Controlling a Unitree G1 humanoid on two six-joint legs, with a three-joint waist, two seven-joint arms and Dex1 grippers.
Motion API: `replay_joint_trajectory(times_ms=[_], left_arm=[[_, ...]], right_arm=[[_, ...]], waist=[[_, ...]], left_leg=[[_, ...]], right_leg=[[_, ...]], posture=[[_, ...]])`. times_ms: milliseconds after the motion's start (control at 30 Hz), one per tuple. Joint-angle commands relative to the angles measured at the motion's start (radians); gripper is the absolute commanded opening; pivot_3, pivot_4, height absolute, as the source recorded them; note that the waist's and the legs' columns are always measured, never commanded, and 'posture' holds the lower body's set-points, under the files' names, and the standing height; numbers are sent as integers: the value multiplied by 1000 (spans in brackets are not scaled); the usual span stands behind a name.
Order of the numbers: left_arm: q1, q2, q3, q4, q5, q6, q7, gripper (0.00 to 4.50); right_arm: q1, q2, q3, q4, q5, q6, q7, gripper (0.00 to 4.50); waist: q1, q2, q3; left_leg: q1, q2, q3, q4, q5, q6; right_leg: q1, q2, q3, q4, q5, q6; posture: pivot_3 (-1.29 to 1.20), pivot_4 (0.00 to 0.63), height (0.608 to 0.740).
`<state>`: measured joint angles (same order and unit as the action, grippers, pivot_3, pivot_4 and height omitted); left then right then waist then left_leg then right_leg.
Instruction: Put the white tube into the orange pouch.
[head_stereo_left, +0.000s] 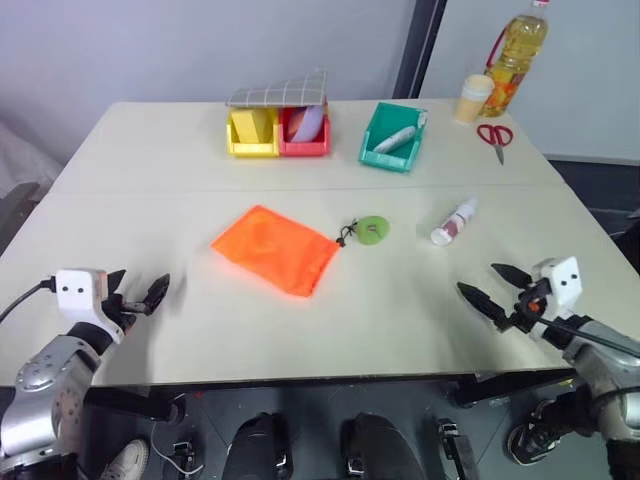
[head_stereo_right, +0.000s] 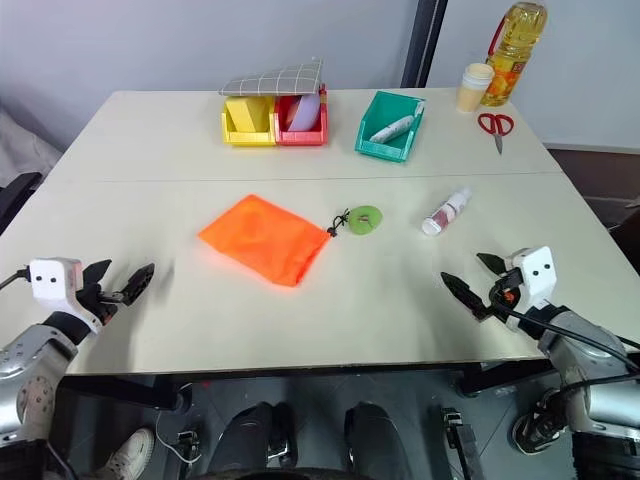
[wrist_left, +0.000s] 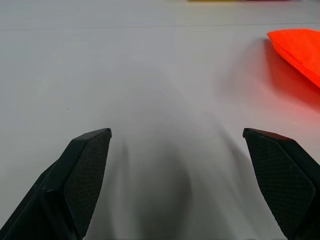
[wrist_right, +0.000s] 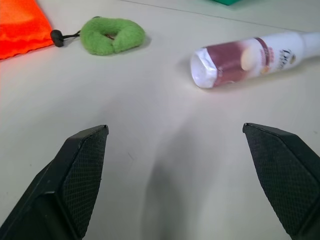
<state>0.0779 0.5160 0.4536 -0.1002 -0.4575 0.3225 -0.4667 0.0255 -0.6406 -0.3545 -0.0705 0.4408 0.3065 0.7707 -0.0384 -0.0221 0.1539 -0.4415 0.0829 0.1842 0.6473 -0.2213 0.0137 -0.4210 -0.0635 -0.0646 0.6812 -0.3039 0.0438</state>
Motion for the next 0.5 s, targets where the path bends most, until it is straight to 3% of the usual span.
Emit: replay_joint_trajectory(times_ms=[33,367,500], left_arm=[[-4,-1,18,-30,2,-19,11,4500],[-60,-19,-35,-108,-70,2,-51,4500],[-92,8,-175,-206,-31,35,-100,4500]], right_arm=[[-12,-8,-9,-26,4,-4,-8,4475],[-27,5,21,-59,8,8,-22,4475],[-26,-5,48,-111,15,21,-8,4475]], waist=[[2,0,0],[3,0,0],[5,0,0]], left_leg=[[0,0,0,0,0,0],[0,0,0,0,0,0],[0,0,0,0,0,0]], right_leg=[[0,0,0,0,0,0],[0,0,0,0,0,0],[0,0,0,0,0,0]], posture=[[0,150,740],[0,150,740],[0,150,740]])
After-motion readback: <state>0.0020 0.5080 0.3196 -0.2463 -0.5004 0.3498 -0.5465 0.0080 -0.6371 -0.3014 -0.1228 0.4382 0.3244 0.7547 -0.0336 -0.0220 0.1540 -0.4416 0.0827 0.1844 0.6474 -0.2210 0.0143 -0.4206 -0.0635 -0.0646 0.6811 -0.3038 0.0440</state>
